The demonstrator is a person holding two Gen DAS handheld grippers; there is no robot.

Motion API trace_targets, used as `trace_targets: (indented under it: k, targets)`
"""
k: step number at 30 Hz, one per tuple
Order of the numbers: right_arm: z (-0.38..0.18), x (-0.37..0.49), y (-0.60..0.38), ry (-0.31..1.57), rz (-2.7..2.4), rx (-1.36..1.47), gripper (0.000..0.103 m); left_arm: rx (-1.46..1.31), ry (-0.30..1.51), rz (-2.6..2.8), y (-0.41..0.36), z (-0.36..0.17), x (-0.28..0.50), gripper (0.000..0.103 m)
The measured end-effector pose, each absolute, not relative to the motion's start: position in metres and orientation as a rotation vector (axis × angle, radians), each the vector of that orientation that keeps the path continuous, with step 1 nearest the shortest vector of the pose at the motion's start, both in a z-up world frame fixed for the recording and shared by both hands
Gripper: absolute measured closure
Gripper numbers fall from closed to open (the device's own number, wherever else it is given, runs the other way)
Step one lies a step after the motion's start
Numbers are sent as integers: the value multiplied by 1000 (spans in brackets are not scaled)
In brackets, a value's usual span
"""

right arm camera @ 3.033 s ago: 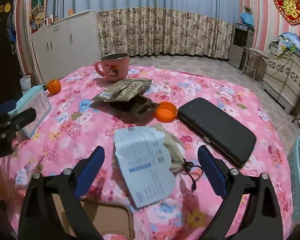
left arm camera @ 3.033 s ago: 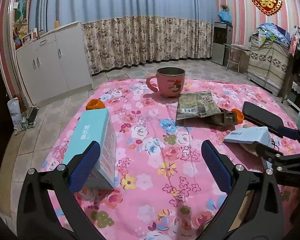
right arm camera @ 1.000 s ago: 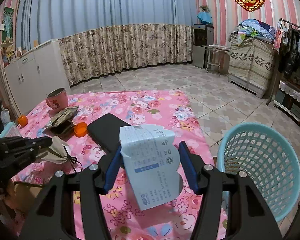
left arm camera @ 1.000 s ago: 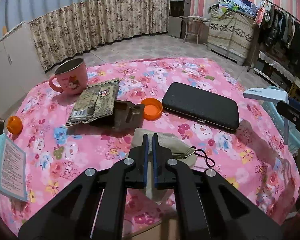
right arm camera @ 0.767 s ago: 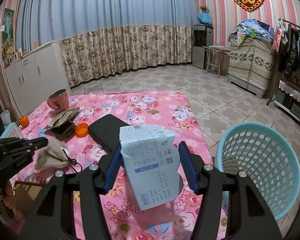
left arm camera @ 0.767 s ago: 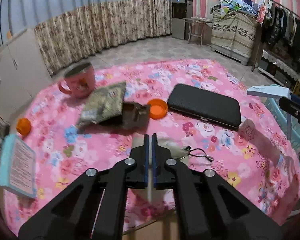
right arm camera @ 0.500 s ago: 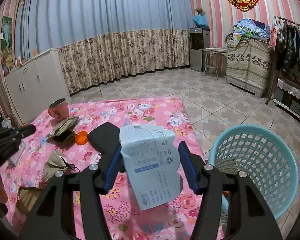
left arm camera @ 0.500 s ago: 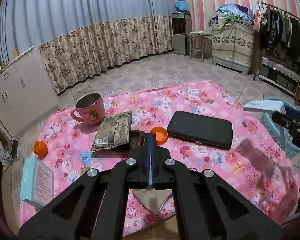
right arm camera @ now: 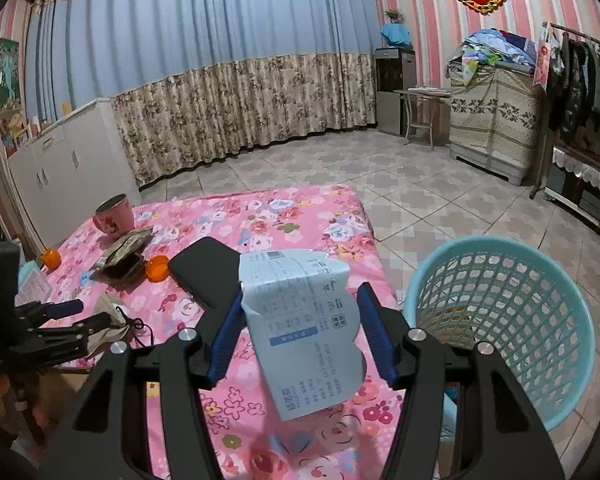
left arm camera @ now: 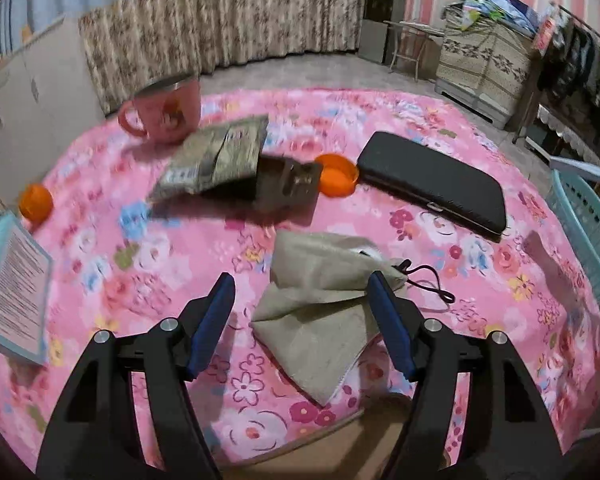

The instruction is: Collect trash

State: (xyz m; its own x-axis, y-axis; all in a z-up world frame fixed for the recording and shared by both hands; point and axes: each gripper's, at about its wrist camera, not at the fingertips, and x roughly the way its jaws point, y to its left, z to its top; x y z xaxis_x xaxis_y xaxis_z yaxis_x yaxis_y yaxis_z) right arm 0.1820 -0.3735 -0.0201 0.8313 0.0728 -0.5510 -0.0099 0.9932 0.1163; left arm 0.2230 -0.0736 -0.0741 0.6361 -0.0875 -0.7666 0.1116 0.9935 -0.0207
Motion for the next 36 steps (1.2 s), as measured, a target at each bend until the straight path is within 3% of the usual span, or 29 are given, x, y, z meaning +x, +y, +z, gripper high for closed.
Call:
trace_targets:
  k: [9,13,27,36]
  targets:
    - [-22,184,-364,597,51,91,46,15,893,-175,-77,-80,222,81]
    - [-23,183,-360,595,52,83,46,36,857,-153,-78,-74,219,91]
    - [-3,167,-395,505,-20,126,47,178,551,-141,-139,19,176,92]
    - [4,145,-494,458,-217,201,46,188,495,-267,-221,38,180,92]
